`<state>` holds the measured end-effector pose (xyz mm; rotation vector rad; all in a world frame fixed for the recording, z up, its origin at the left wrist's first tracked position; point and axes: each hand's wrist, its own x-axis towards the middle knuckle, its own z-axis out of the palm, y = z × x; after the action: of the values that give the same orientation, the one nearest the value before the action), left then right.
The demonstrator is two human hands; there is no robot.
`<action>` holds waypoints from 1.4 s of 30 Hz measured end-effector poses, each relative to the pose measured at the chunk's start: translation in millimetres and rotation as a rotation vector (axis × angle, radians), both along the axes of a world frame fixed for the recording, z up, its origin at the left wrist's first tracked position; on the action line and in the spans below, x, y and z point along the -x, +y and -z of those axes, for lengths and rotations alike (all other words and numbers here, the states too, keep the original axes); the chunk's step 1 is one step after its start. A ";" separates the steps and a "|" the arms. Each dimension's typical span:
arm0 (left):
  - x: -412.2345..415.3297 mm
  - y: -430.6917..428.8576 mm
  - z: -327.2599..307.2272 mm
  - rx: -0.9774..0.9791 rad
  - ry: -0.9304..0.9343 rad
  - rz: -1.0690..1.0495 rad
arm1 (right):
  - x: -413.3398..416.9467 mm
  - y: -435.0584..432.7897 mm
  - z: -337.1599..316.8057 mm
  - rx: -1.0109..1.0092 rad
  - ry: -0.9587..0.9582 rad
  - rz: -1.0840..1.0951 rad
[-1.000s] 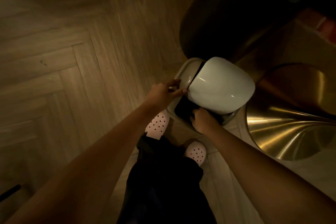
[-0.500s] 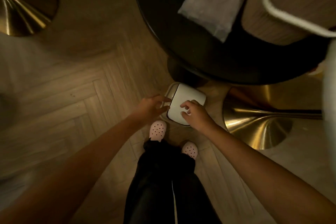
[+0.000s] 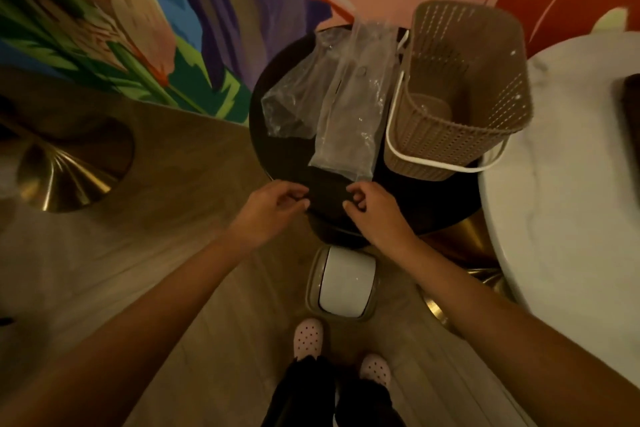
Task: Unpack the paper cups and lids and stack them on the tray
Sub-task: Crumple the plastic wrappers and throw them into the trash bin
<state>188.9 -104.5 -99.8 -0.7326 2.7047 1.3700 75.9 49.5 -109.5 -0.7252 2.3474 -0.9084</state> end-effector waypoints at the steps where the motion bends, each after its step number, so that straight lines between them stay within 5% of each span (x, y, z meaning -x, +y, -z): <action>1: 9.7 -4.2 -1.8 -0.010 0.011 -0.047 | 7.8 -6.0 -0.2 -0.009 0.000 0.057; 7: 65.6 -24.8 10.3 -0.192 -0.021 -0.363 | 37.6 -36.8 23.5 -0.231 0.011 0.287; 12: 99.8 -34.2 34.4 -0.181 -0.121 -0.388 | 56.0 -52.9 43.6 -0.209 -0.121 0.543; 23: 90.4 -35.1 17.1 -0.452 -0.147 -0.419 | 40.9 -53.1 24.2 -0.066 -0.068 0.447; 28: 46.6 -36.2 -32.1 -0.531 -0.054 -0.266 | 29.5 -46.2 -13.3 -0.049 -0.223 0.428; 32: 12.5 -37.4 -72.2 -0.464 0.018 -0.016 | 23.1 -41.0 -39.3 0.192 -0.704 0.579; 36: -13.3 -38.8 -99.4 -0.441 0.012 0.138 | 19.4 -32.7 -67.2 0.516 -1.048 0.500; 42: -18.9 -50.0 -121.4 -0.468 -0.197 0.171 | 23.6 -40.6 -110.4 0.588 -0.850 0.476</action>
<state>207.8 -154.4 21.6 -0.5441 2.1210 1.6895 52.4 8.9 0.9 0.0817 1.4878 -1.7304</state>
